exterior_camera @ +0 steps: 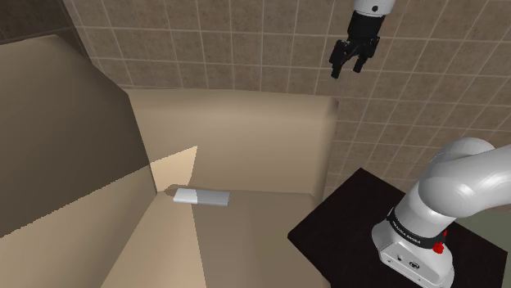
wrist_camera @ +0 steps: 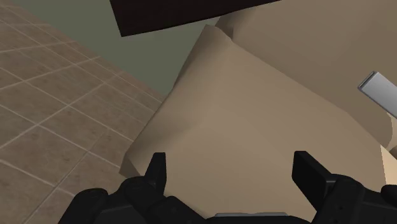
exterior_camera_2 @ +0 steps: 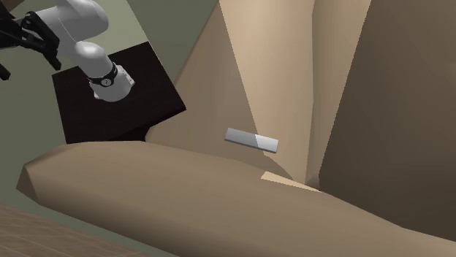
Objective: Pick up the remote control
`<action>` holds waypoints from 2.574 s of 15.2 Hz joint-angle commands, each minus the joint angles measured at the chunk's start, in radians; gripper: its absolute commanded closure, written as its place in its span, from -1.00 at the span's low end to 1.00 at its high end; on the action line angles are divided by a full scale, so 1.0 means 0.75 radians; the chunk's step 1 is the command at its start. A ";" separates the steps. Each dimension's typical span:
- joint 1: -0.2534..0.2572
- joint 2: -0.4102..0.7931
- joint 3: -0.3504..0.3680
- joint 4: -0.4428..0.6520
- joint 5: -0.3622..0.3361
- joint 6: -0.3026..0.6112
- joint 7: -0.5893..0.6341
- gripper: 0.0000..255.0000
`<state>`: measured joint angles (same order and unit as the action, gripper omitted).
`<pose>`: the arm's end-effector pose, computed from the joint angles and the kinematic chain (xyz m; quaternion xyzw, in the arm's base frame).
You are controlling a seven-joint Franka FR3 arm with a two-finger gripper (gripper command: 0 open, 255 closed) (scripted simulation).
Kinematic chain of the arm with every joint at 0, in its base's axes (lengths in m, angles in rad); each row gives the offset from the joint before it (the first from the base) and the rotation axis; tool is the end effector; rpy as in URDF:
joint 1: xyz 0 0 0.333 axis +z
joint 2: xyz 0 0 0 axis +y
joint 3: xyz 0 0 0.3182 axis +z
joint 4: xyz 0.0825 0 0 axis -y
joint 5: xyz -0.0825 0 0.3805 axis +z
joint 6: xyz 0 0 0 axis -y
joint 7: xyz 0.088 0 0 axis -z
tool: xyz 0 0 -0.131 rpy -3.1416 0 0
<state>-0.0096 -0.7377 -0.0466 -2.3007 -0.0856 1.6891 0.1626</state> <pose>0.3297 -0.0329 0.5903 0.9925 -0.1015 0.0642 0.0233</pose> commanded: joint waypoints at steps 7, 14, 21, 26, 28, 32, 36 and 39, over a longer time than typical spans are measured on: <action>0.073 0.182 0.056 -0.032 0.039 0.190 -0.005 -1.00; 0.152 0.430 0.125 -0.014 0.072 0.394 -0.015 -1.00; 0.220 0.703 0.200 0.062 0.082 0.566 -0.021 -1.00; 0.265 0.907 0.253 0.149 0.067 0.664 -0.019 -1.00; 0.284 0.990 0.273 0.191 0.056 0.697 -0.016 -1.00; 0.325 1.157 0.309 0.286 0.024 0.751 -0.007 -1.00; 0.371 1.325 0.337 0.397 -0.017 0.789 0.003 -1.00; 0.411 1.452 0.353 0.491 -0.051 0.808 0.009 -1.00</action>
<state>0.2877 0.3132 0.2147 -1.9633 -0.1138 2.2908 0.1670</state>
